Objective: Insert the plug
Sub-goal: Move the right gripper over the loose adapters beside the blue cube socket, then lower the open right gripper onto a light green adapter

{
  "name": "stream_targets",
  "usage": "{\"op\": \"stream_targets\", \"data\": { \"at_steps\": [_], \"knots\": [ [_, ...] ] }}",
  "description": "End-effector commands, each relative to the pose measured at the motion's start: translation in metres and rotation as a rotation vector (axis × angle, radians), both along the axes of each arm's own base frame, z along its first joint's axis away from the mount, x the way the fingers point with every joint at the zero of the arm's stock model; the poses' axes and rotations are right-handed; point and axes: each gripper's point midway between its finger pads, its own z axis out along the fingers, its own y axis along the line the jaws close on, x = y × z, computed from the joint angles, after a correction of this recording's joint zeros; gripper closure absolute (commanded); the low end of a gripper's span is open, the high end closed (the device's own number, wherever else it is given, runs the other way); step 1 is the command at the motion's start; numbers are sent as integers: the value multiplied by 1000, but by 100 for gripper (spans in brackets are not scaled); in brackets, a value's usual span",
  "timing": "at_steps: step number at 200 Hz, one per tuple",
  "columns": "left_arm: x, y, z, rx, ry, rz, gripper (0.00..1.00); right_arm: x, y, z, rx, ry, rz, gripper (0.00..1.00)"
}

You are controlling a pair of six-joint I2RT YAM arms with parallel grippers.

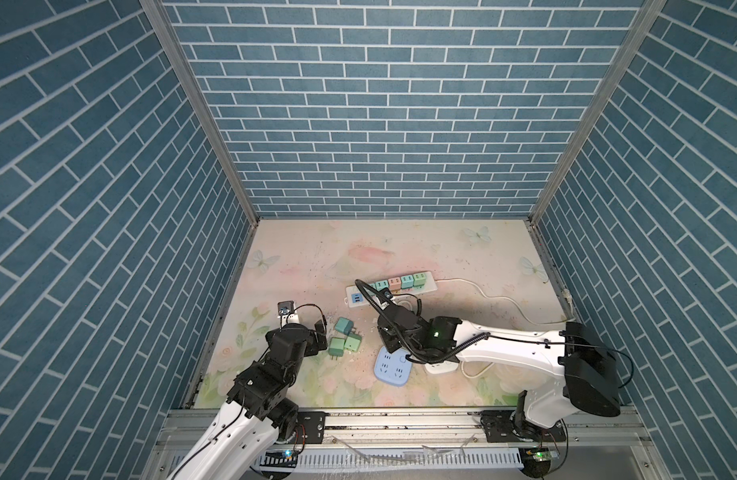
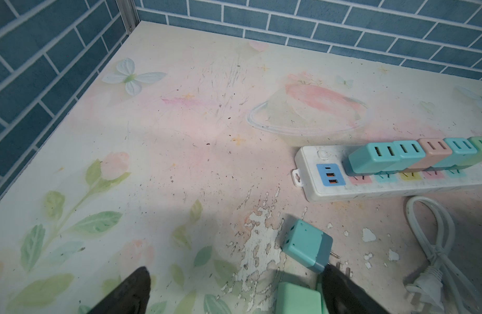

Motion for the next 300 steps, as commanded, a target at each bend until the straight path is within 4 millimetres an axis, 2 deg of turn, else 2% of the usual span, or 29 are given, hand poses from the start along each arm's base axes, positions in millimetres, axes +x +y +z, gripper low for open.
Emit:
{"op": "stream_targets", "data": {
  "at_steps": [1,72,117,184,217,244,300],
  "knots": [
    [-3,8,0,13,6,35,0,4,19,0,4,-11,31,54],
    [-7,13,4,3,-21,53,1,21,44,-19,-89,-60,61,55],
    [-8,16,5,0,-32,66,0,25,57,-28,-125,-71,94,56],
    [-9,19,7,3,-37,81,1,12,76,-39,-100,-18,163,57],
    [-11,29,8,13,-42,138,0,4,87,-48,-104,-1,198,57],
    [-13,38,8,25,-36,194,0,6,95,-52,-105,5,205,57],
    [-12,38,8,32,-23,199,0,10,111,-67,-132,14,215,57]
  ]
}}
